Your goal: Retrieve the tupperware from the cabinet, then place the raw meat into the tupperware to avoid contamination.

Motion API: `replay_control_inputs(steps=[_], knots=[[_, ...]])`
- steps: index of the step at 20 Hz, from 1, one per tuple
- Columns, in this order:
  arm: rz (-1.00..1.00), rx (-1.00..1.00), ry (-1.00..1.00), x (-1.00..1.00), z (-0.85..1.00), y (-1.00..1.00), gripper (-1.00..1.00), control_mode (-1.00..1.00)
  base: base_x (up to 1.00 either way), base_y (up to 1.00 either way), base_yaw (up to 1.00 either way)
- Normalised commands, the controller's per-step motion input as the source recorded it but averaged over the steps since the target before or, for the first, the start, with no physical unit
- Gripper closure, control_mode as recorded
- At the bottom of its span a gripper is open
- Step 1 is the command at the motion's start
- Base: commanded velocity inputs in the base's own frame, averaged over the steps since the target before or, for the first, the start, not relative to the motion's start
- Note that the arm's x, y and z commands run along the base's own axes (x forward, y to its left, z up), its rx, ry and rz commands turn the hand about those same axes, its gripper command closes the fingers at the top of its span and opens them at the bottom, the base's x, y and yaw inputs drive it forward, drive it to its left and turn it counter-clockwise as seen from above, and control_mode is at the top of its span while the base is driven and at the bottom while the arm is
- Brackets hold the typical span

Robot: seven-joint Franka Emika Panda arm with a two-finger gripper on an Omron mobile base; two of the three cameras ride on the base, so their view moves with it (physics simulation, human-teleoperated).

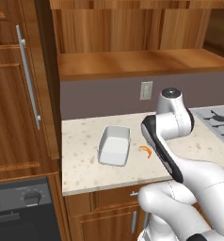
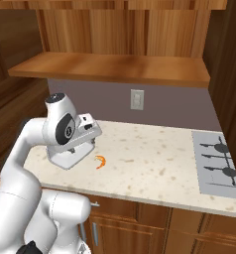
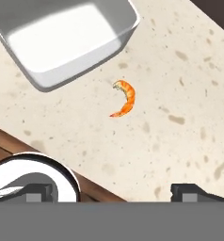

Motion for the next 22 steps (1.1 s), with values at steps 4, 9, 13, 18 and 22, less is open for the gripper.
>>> replay_control_inputs(steps=[4,9,13,18,22], knots=[[0.01,0.00,-0.01,0.15,-0.19,0.00,-1.00,-1.00,0.00,0.00,0.00],[0.02,0.00,0.00,0.22,-0.17,-0.05,-1.00,-1.00,0.00,0.00,0.00],[0.00,0.01,0.00,0.28,-0.18,-0.06,-1.00,-1.00,0.00,0.00,0.00],[0.00,0.02,0.00,0.28,-0.19,-0.07,-1.00,-1.00,0.00,0.00,0.00],[0.02,0.00,0.00,0.22,-0.23,-0.02,-1.00,-1.00,0.00,0.00,0.00]])
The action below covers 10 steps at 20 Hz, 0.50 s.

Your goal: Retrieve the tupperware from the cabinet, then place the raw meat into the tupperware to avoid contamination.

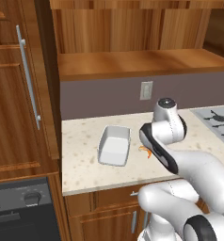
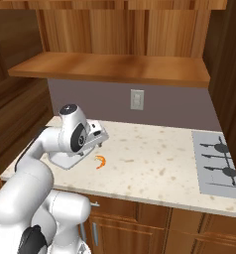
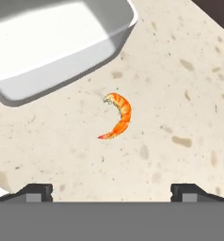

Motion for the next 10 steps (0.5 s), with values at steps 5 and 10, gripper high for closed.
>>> replay_control_inputs(steps=[5,10], knots=[[0.02,0.00,0.00,0.15,-0.25,0.00,-1.00,-1.00,0.00,0.00,0.00],[0.02,0.00,0.00,0.16,-0.20,0.00,-1.00,-1.00,0.00,0.00,0.00]])
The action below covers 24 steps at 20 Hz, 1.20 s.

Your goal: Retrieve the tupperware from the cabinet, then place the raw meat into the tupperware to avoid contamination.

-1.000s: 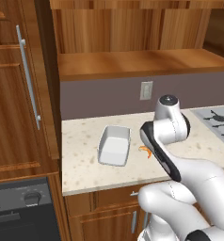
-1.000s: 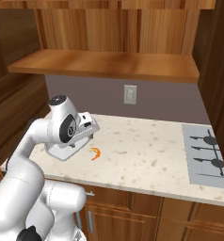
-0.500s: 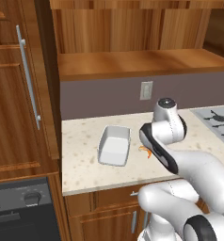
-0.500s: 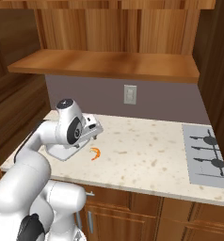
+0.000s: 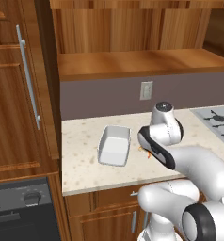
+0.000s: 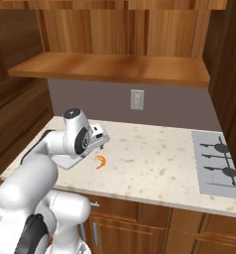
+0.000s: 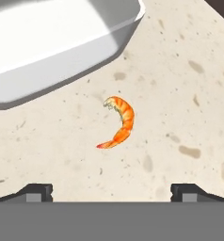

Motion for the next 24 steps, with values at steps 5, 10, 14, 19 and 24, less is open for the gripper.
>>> replay_control_inputs(steps=[5,10,14,19,24], knots=[[0.01,0.00,0.00,0.17,-0.12,0.00,-1.00,-1.00,0.00,0.00,0.00],[0.00,0.00,-0.01,0.16,-0.11,0.00,-1.00,-1.00,0.00,0.00,0.00],[0.00,0.00,0.00,0.10,-0.22,0.00,-1.00,-1.00,0.00,0.00,0.00],[0.01,0.00,0.00,0.09,-0.26,0.00,-1.00,-1.00,0.00,0.00,0.00],[0.01,0.00,0.00,0.13,-0.17,0.00,-1.00,-1.00,0.00,0.00,0.00]])
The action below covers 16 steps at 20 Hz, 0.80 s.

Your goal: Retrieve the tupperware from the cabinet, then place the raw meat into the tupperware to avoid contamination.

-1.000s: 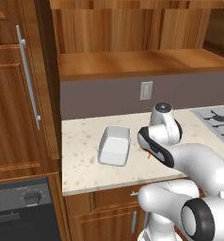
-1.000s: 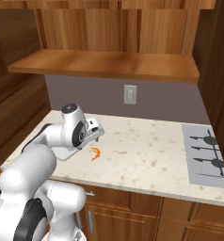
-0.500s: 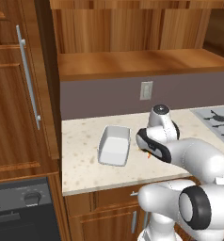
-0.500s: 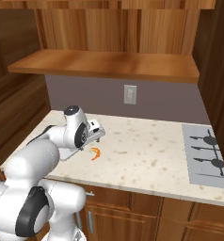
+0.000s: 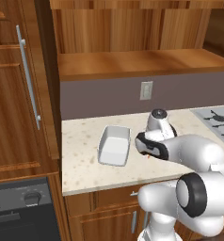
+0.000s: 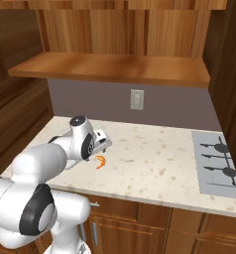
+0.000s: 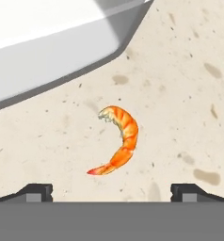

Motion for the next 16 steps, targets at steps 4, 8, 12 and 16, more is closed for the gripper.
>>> replay_control_inputs(steps=[4,8,12,16], knots=[[0.01,0.00,0.00,0.16,-0.15,0.00,-1.00,-1.00,0.00,0.00,0.00],[0.01,0.00,0.00,0.17,-0.16,0.00,-1.00,-1.00,0.00,0.00,0.00],[0.01,0.00,0.00,0.17,-0.17,0.00,-1.00,-1.00,0.00,0.00,0.00],[0.01,0.00,0.00,0.15,-0.19,0.00,-1.00,-1.00,0.00,0.00,0.00]])
